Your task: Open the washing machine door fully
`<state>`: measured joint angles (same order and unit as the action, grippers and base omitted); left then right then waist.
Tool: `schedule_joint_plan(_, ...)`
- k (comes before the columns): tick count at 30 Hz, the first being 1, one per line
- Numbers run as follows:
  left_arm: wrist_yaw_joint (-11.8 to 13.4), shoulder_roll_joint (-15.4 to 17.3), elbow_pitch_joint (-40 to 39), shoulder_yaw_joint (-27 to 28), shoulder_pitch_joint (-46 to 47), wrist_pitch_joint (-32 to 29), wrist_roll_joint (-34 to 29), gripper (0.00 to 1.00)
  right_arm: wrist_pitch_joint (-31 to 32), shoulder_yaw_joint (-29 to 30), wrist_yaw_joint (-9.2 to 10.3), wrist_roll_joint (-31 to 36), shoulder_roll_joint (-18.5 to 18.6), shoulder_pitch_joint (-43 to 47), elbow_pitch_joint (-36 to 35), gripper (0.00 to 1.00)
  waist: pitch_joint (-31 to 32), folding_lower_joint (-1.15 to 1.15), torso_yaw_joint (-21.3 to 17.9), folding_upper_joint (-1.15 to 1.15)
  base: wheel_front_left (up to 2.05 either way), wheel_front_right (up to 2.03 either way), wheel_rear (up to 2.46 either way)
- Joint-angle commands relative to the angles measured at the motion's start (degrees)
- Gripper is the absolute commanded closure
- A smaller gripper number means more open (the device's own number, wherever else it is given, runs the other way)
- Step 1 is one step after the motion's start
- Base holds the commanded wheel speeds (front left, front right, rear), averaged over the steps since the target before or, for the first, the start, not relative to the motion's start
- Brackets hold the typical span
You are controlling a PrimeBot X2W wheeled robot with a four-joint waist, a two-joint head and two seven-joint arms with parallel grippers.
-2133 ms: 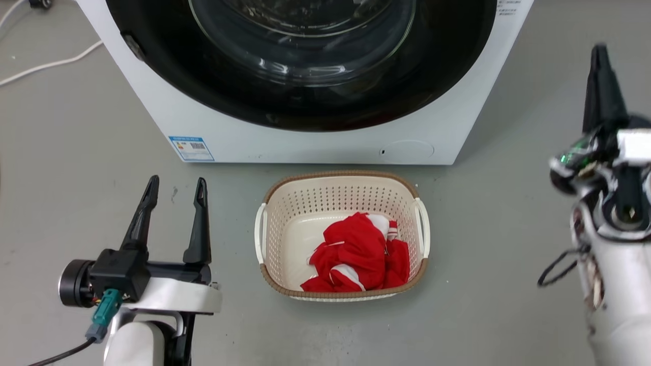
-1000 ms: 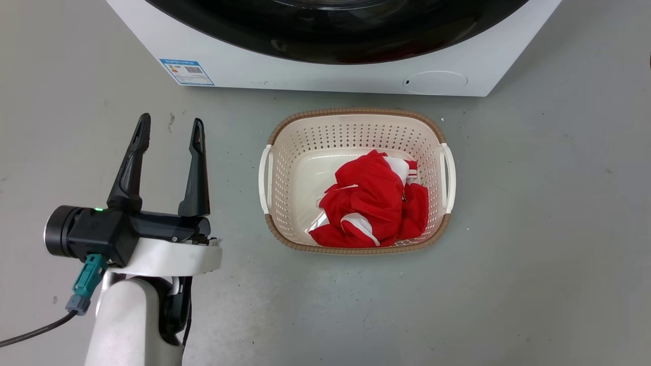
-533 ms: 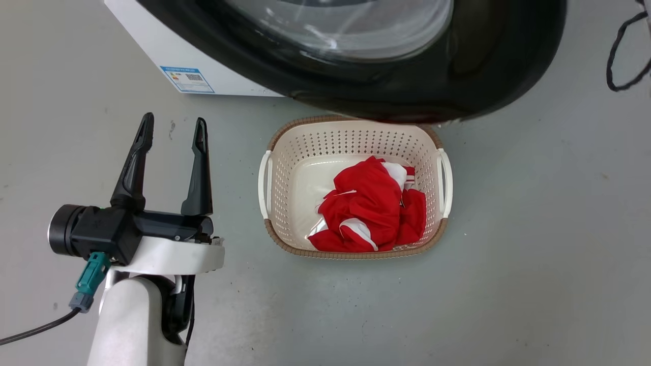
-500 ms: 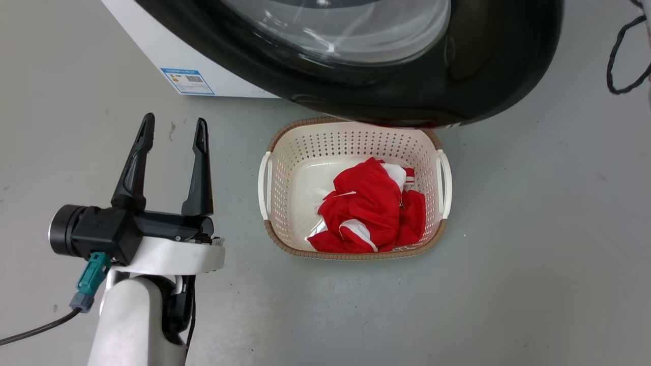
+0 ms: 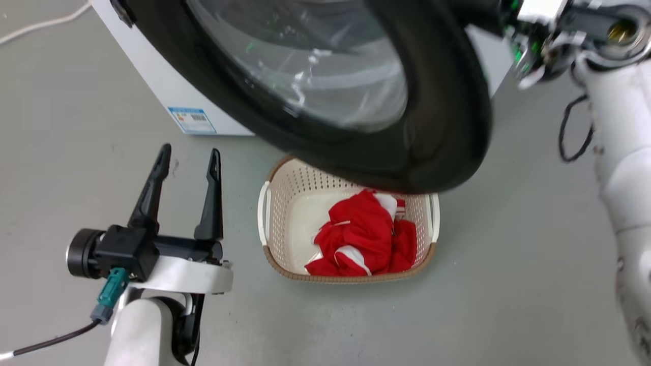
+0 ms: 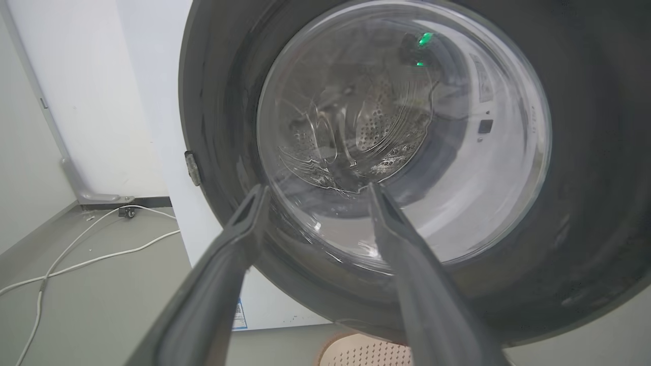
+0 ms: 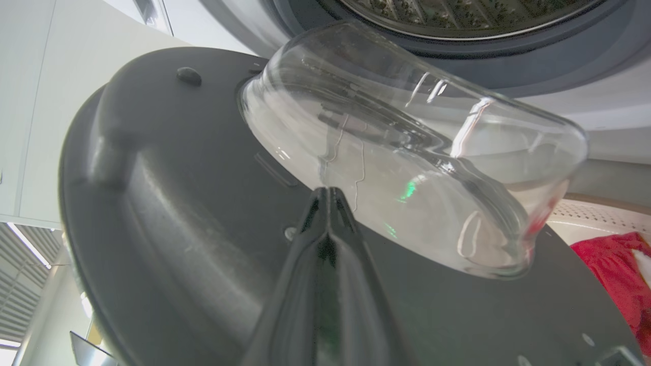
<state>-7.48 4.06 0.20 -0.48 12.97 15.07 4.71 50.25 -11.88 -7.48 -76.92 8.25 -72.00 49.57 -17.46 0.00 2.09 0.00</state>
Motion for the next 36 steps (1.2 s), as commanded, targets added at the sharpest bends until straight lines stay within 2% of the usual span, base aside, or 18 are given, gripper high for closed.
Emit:
schedule_joint_plan(1,0.0,-0.1,0.4,-0.2,-1.2,0.1,-0.4,0.00,1.9,-0.4,-0.01,-0.9,-1.2,3.1,-1.6,1.00,2.1,0.00,-0.3,0.00,0.00,0.00,0.00)
schedule_joint_plan(13,0.0,-0.5,1.7,-1.2,-4.2,0.1,-0.4,0.00,11.9,-4.9,-0.01,-2.2,-4.4,17.8,-15.1,1.00,7.7,0.00,-0.2,0.00,0.00,0.00,0.00)
schedule_joint_plan(21,0.0,-0.8,2.4,-1.4,-5.8,0.1,-0.4,0.00,13.0,-8.7,-0.01,-2.9,-5.5,25.3,-24.4,1.00,10.0,0.00,0.4,0.00,0.00,0.00,0.00)
schedule_joint_plan(26,0.0,-0.9,2.7,-1.4,-6.6,0.1,-0.6,0.00,8.3,-10.3,-0.01,-2.9,-5.4,29.3,-28.4,1.00,11.1,0.00,0.6,0.00,0.00,0.00,0.00)
schedule_joint_plan(30,0.0,-1.0,3.0,-1.4,-6.9,0.1,-0.6,0.00,-0.5,-8.4,-0.01,-0.5,-5.4,32.6,-30.6,1.00,11.6,0.00,0.7,0.00,0.00,0.00,0.00)
schedule_joint_plan(31,0.0,-1.0,3.0,-1.4,-6.9,0.1,-0.6,0.00,-0.5,-8.4,-0.01,-0.5,-5.4,32.6,-30.6,1.00,11.6,0.00,0.7,0.00,0.00,0.00,0.00)
schedule_joint_plan(36,0.1,-1.1,3.5,-1.0,-7.8,0.1,-0.7,0.00,-13.2,-4.1,-0.01,4.9,-3.9,38.5,-33.3,1.00,12.6,0.00,0.7,0.00,0.00,0.00,0.00)
